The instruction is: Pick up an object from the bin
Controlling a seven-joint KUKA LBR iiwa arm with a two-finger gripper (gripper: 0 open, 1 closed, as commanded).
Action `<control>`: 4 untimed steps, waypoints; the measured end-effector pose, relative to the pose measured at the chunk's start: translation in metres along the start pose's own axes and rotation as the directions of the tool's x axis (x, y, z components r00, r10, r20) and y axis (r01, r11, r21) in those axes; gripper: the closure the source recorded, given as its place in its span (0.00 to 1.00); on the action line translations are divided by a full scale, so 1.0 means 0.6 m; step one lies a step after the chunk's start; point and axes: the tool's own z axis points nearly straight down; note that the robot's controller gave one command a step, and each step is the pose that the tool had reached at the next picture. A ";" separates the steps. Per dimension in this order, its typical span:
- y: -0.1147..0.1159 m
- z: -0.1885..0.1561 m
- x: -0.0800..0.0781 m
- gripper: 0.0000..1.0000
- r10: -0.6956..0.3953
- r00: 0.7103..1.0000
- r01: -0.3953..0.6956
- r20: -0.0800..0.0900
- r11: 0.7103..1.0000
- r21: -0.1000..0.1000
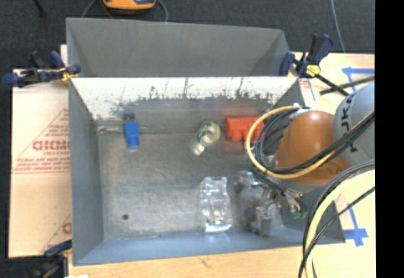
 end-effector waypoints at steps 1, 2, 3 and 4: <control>-0.047 -0.051 0.000 0.00 0.265 0.964 -0.265 -0.011 0.964 -0.001; -0.037 -0.050 -0.008 0.00 0.124 0.992 -0.124 -0.010 0.992 -0.001; -0.033 -0.002 -0.006 0.00 -0.084 0.996 0.084 -0.009 0.996 -0.003; -0.037 -0.003 -0.008 0.00 -0.082 0.997 0.082 -0.009 0.997 -0.002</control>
Offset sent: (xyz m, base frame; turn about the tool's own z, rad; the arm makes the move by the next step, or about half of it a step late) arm 0.0027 -0.0265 0.0298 0.2696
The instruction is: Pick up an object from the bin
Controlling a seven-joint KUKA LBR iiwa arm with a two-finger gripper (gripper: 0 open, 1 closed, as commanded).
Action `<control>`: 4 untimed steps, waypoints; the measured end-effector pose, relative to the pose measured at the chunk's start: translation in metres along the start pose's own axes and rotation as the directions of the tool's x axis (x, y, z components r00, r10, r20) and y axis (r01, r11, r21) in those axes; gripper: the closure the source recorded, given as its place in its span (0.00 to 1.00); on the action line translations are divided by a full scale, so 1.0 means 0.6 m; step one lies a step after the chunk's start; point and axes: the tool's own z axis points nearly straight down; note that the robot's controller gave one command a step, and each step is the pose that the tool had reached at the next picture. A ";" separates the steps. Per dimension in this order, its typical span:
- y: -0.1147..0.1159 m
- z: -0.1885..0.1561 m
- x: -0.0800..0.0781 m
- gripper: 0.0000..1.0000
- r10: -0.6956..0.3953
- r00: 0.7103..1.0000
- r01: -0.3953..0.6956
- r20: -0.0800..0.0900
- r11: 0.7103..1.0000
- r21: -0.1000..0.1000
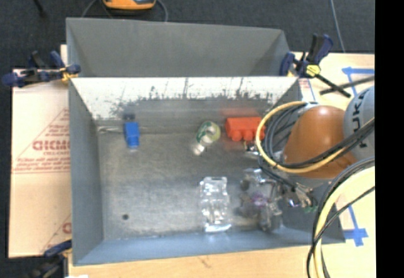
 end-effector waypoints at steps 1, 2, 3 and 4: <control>0.000 0.000 0.000 1.00 -0.001 1.000 0.001 0.000 1.000 0.000; -0.003 -0.057 -0.003 1.00 0.004 1.000 -0.004 0.000 1.000 -0.001; -0.007 -0.116 -0.005 1.00 0.009 1.000 -0.009 -0.001 1.000 -0.001; -0.010 -0.156 -0.007 1.00 0.016 1.000 -0.016 -0.001 1.000 -0.001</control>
Offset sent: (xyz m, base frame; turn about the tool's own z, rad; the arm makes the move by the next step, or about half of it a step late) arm 0.0000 0.0000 0.0000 0.0000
